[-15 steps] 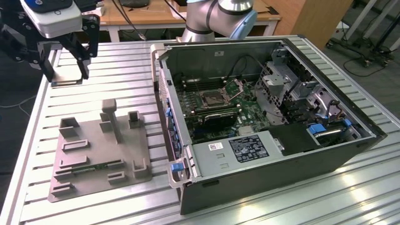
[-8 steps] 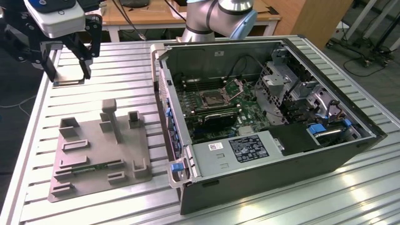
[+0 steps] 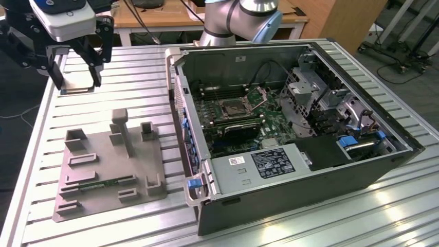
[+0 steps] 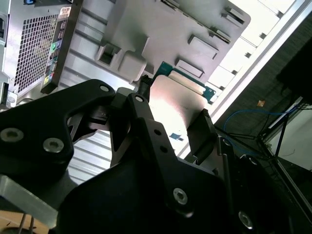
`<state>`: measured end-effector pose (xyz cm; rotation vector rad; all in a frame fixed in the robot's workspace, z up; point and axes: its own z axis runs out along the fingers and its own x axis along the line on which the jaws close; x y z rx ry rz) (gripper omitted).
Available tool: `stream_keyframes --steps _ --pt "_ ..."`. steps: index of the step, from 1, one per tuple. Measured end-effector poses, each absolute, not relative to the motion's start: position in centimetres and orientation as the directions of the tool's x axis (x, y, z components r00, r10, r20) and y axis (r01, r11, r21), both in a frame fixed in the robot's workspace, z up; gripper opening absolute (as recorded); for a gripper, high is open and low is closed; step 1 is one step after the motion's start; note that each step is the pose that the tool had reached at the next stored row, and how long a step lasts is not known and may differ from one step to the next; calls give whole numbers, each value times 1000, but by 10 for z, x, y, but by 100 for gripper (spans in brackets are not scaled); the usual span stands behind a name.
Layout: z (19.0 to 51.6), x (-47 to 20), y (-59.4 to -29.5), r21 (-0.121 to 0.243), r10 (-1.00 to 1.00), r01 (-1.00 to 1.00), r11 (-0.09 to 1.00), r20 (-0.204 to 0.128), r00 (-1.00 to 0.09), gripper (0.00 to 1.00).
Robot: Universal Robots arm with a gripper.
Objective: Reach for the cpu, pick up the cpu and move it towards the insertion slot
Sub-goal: 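Pick up the cpu and move it towards the insertion slot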
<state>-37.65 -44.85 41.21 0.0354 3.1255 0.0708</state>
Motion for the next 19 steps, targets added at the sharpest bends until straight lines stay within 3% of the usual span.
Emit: stream_keyframes --steps 19 --pt "411 -364 -448 45 23 22 999 -15 -1000 54"
